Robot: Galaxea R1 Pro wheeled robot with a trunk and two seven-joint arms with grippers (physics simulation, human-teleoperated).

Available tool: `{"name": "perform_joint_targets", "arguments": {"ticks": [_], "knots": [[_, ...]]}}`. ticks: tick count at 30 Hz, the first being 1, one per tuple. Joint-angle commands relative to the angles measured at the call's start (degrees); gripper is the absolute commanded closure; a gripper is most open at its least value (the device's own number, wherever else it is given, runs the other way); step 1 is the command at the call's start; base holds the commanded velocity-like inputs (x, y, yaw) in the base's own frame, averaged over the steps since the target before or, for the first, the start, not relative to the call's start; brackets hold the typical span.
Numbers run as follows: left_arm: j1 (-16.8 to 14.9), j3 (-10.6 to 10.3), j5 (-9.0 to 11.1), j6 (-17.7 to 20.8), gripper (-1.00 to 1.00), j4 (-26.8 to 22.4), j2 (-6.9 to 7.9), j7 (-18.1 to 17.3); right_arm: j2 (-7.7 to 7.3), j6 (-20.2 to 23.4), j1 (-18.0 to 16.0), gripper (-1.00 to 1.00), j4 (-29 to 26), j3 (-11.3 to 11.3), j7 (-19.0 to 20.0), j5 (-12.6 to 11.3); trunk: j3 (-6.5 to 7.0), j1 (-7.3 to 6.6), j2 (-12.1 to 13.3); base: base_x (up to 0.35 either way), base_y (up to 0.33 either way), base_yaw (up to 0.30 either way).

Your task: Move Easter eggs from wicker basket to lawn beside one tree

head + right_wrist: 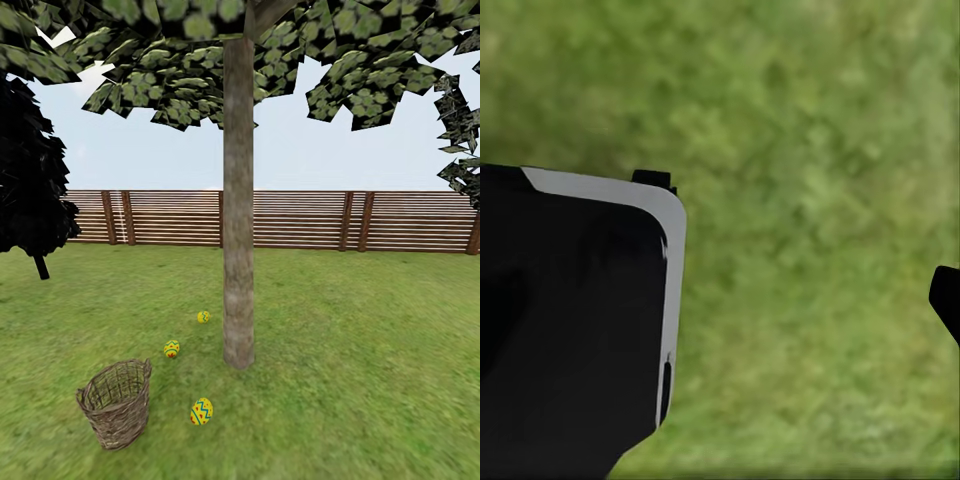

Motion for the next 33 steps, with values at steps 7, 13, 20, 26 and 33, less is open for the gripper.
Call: {"name": "perform_joint_targets", "arguments": {"ticks": [7, 13, 20, 26, 33], "knots": [[0.0, 0.5, -0.6, -0.1, -1.00, 0.0, -0.92, 0.2, -0.02, 0.5, 0.0, -1.00, 0.3, 0.1, -0.1, 0.4, 0.00, 0.02, 0.0, 0.000, 0.000, 0.000], [0.0, 0.4, -0.6, -0.1, -1.00, 0.0, -0.98, 0.2, 0.17, 4.6, 0.0, -1.00, 0.2, 0.1, -0.5, 0.3, 0.00, 0.02, 0.0, 0.000, 0.000, 0.000], [0.1, 0.5, -0.6, -0.1, -1.00, -0.5, -1.20, 0.6, 0.51, 5.2, 0.0, -1.00, 0.1, 0.1, -0.6, 0.3, 0.00, 0.02, 0.0, 0.000, 0.000, 0.000], [0.1, 0.5, -0.6, -0.1, -1.00, -0.6, -1.30, 2.4, 0.52, 5.0, 0.0, -1.00, -0.1, 0.1, -0.6, 0.3, 0.00, 0.02, 0.0, 0.000, 0.000, 0.000], [0.0, 0.3, -0.9, -0.1, -1.00, -0.5, -1.37, 2.5, 0.51, 4.9, 0.0, -1.00, -0.1, 0.1, -0.6, 0.3, 0.00, 0.02, 0.0, 0.000, 0.000, 0.000]]}}
